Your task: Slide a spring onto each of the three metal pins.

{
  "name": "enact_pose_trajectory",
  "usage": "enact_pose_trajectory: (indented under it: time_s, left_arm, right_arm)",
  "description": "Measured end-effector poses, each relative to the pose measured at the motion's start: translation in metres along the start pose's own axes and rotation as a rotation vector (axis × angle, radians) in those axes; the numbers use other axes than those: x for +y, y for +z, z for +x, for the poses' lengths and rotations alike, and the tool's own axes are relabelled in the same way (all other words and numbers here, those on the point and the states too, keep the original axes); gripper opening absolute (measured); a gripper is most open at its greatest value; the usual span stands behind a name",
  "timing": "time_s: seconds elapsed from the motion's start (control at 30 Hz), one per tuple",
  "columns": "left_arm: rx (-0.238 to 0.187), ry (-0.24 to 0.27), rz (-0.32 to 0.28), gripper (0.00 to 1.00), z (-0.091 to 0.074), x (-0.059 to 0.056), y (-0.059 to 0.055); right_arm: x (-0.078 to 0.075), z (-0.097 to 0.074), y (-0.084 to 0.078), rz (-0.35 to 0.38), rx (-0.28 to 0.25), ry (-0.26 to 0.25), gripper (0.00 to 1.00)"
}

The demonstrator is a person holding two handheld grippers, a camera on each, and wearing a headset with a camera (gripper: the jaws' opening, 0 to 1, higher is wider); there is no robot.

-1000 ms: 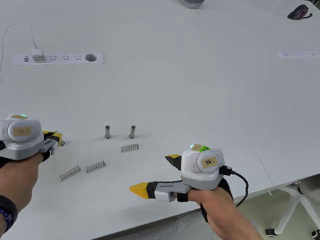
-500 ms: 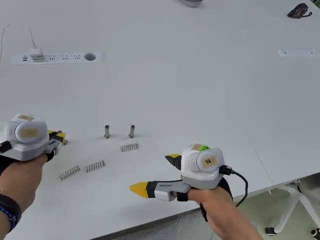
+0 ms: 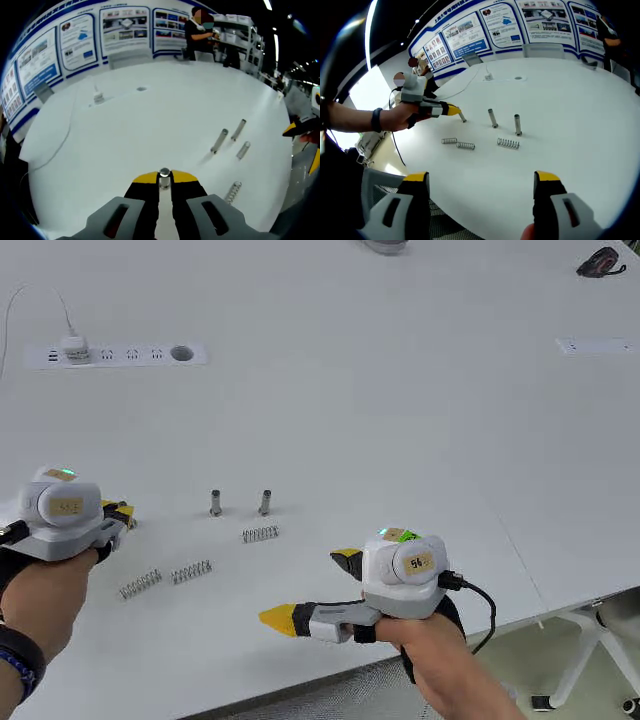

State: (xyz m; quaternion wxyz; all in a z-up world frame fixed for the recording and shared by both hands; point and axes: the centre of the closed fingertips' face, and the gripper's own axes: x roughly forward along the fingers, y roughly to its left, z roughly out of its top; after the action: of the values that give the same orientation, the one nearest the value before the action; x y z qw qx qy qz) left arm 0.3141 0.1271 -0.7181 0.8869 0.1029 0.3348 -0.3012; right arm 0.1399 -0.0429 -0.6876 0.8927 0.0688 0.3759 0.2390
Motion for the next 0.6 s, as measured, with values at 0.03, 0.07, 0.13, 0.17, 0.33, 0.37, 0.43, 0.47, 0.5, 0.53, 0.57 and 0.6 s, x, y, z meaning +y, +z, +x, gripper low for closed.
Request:
enact_pose_trajectory:
  time_s: [0.03, 0.07, 0.13, 0.17, 0.33, 0.37, 0.43, 0.47, 0.5, 0.53, 0.57, 0.6]
  left_arm:
    - [0.001, -0.002, 0.001, 0.08, 0.0002, 0.0, 0.0001]
    - [0.001, -0.001, 0.001, 0.08, 0.0002, 0.0001, 0.0002]
    - [0.001, -0.002, -0.002, 0.08, 0.0002, 0.0002, 0.0002]
    - [0.005, -0.003, -0.005, 0.08, 0.0003, 0.0, -0.0004]
    - [0.006, -0.003, -0.003, 0.08, 0.0003, 0.0, -0.001]
    - [0.008, -0.004, -0.006, 0.08, 0.0006, -0.0001, -0.0012]
    - [0.009, -0.006, -0.005, 0.08, 0.0013, 0.0001, -0.0013]
    - [0.01, -0.005, -0.006, 0.08, 0.0014, 0.0003, -0.0014]
    - [0.011, -0.006, -0.008, 0.08, 0.0014, 0.0003, -0.0015]
    - [0.013, -0.009, -0.009, 0.08, 0.0015, -0.0003, -0.0018]
    - [0.012, -0.007, -0.007, 0.08, 0.0014, -0.0002, -0.0017]
    - [0.013, -0.008, -0.002, 0.09, 0.0013, -0.0004, -0.0017]
  right_arm:
    - [-0.0001, 0.0, 0.0, 0.0, 0.0, 0.0, 0.87]
    - [-0.0001, 0.0, 0.0, 0.0, 0.0, -0.001, 0.87]
    - [0.0001, 0.0001, 0.0001, 0.0, 0.0, 0.0, 0.87]
    - [0.0001, 0.0002, 0.0002, 0.0, 0.0, 0.0, 0.87]
    - [0.0001, 0.0006, -0.0004, 0.0, 0.001, 0.0, 0.87]
    - [0.0, 0.0007, -0.0005, 0.0, 0.002, 0.0, 0.87]
    - [0.0, 0.0007, -0.0002, 0.0, 0.0, 0.001, 0.87]
    - [-0.0001, 0.0008, -0.0001, 0.001, -0.001, 0.001, 0.87]
    - [-0.0002, 0.0008, -0.0001, 0.001, 0.0, 0.001, 0.87]
    - [-0.0002, 0.0008, 0.0001, 0.0, -0.001, 0.0, 0.87]
    - [-0.0002, 0.0007, 0.0002, 0.0, -0.002, 0.001, 0.87]
    - [-0.0003, 0.0007, 0.0002, 0.001, -0.002, 0.0, 0.87]
